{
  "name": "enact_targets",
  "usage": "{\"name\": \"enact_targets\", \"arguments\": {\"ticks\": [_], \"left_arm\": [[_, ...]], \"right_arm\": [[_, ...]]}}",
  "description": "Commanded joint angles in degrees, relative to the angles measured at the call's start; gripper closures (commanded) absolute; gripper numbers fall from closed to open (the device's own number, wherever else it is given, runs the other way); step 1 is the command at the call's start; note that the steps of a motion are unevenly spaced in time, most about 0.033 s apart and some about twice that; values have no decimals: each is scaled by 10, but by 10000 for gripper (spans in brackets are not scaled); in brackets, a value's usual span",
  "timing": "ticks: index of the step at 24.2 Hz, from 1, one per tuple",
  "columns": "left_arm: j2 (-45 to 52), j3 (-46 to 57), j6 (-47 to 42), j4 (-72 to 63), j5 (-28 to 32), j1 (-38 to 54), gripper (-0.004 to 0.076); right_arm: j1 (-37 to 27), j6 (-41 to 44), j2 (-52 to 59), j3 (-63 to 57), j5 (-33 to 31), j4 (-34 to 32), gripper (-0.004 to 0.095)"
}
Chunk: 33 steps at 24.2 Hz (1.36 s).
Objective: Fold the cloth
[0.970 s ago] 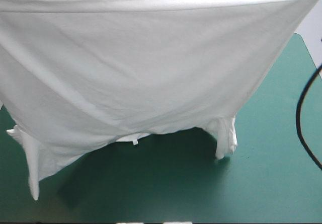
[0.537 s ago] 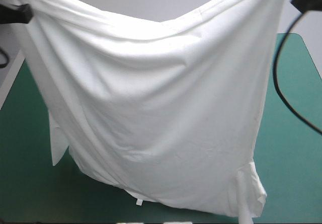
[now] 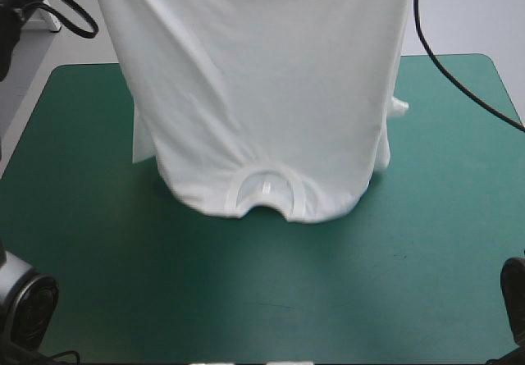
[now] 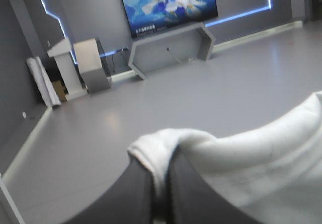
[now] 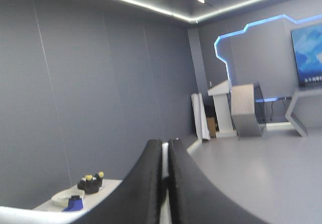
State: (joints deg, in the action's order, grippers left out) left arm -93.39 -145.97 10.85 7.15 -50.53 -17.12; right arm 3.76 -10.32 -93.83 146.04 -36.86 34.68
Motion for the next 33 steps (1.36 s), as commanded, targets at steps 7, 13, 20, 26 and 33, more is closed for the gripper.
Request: {"name": "enact_targets", "arguments": {"ticks": [7, 13, 20, 26, 33], "left_arm": [[-12, -37, 15, 0, -40, -2, 734], [-156, -26, -4, -1, -144, -2, 734], [-247, 75, -18, -82, -196, -2, 734], [-205, 185, -18, -114, -233, -2, 734], [-30, 432, -19, -153, -221, -2, 734]], "right_arm": [[0, 36, -3, 49, -130, -78, 926], [0, 77, -119, -72, -284, -90, 926], [0, 71, -152, -208, -348, -132, 926], [0, 56, -32, -418, -348, -214, 926], [0, 56, 162, -690, -348, -217, 926]]}}
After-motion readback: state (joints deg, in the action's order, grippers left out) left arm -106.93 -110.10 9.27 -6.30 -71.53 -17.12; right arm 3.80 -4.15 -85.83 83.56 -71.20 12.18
